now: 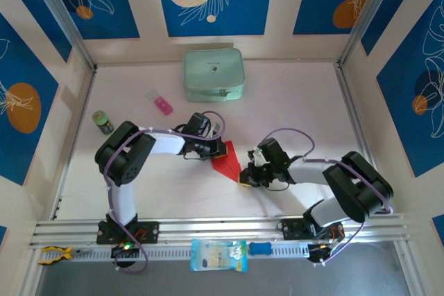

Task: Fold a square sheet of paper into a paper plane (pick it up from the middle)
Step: Fourth fold the wing at the center of the table.

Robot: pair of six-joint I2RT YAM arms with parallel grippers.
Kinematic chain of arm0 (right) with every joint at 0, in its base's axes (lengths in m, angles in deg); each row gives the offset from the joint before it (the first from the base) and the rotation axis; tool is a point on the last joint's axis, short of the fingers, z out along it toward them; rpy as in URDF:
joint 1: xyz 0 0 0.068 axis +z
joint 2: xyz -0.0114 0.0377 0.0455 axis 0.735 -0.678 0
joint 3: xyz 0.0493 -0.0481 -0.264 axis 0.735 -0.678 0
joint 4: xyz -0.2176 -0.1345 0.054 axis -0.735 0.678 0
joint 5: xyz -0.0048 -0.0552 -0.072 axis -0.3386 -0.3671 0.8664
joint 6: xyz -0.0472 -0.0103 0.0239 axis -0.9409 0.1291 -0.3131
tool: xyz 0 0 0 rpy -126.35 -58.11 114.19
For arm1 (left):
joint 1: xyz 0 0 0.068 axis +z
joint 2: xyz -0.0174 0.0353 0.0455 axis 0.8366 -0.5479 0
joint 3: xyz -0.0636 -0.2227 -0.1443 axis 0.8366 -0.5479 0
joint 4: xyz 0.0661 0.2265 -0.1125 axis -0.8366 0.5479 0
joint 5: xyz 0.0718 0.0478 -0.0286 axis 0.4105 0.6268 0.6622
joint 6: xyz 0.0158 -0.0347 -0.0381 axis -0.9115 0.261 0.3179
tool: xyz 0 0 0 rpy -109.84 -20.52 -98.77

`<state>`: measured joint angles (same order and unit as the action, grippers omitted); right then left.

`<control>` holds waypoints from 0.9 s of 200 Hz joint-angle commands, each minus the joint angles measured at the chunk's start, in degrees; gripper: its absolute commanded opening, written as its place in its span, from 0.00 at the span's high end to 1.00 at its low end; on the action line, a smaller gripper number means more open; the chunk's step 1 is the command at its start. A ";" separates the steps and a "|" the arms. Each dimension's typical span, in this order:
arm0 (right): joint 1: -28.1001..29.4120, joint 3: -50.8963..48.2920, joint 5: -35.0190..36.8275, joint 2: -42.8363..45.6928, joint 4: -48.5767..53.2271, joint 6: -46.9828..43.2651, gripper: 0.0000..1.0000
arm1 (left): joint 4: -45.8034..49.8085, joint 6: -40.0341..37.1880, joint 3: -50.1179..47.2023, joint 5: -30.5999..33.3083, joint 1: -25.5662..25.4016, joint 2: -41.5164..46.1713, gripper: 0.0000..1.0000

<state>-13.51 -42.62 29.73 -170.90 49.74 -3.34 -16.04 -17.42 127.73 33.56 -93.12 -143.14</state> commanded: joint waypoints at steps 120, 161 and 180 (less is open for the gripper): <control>-0.40 -0.84 4.13 16.13 12.13 9.54 0.67 | 4.26 0.20 -1.96 1.93 1.16 -2.93 0.96; -0.40 -0.70 4.85 14.49 12.07 12.48 0.58 | 4.08 0.73 -1.98 1.45 1.27 -2.49 0.96; -0.36 -0.44 4.71 13.61 12.09 12.31 0.58 | 3.82 1.10 -1.91 1.22 1.51 -2.42 0.96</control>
<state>-13.68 -44.15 34.54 -156.24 60.14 7.44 -16.35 -16.75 127.73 32.36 -92.72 -143.34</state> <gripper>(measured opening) 0.423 0.050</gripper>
